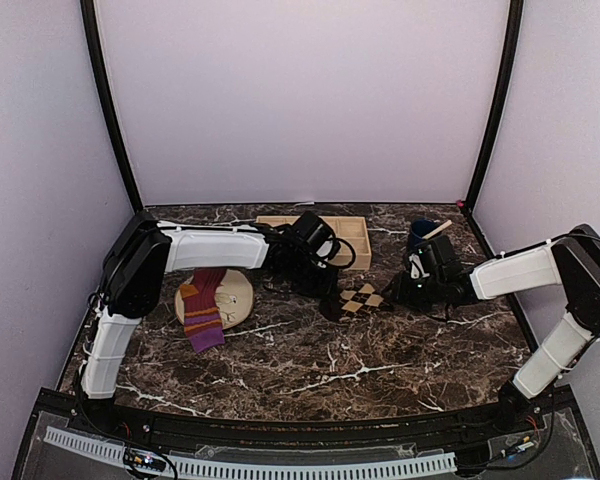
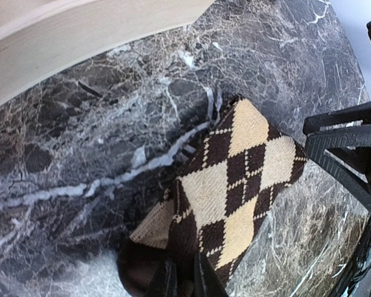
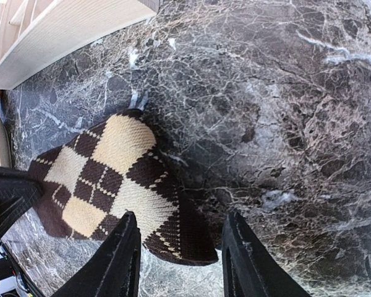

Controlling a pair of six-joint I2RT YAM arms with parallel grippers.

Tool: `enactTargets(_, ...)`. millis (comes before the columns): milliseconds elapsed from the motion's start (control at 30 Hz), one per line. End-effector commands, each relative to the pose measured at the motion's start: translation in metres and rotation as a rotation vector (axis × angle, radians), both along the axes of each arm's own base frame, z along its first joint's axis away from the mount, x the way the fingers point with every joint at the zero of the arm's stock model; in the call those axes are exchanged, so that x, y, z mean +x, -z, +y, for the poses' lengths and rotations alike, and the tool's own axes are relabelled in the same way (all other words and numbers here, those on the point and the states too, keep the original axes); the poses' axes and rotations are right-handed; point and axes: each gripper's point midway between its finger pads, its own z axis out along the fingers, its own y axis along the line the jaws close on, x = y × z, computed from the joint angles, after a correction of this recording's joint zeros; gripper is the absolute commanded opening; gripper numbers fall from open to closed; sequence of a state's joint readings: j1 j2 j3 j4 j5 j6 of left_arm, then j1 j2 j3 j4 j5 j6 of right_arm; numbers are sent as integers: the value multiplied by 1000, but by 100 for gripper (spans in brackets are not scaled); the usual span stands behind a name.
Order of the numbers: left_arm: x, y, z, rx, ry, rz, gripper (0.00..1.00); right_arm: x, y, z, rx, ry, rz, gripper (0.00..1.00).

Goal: Roll the socks
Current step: Move the sock to the center of the board.

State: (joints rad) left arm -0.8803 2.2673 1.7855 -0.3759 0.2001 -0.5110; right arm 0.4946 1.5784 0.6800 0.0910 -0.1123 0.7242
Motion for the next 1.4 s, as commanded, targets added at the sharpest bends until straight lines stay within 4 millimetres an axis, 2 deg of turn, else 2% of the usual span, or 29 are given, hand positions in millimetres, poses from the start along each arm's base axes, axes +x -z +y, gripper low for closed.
enactTargets(0, -8, -56, -1, -49, -5, -36, 11, 4, -1, -2, -6, -11, -35, 42)
enactTargets(167, -13, -63, 2, -42, -15, -35, 11, 5, -2, -1, -6, -22, -41, 42)
enactTargets(600, -27, -40, 17, 1, -33, 9, 11, 5, -12, 2, -45, -65, -81, 42)
enactTargets(1100, -31, -34, 33, 45, -48, -6, 11, -1, -28, 47, -83, -192, -139, 38)
enactTargets(1133, -31, -33, 34, 49, -48, -8, 11, -2, -19, 49, -95, -200, -120, 37)
enactTargets(1367, -32, -28, 43, 78, -49, -18, 12, -7, -8, 64, -100, -236, -97, 30)
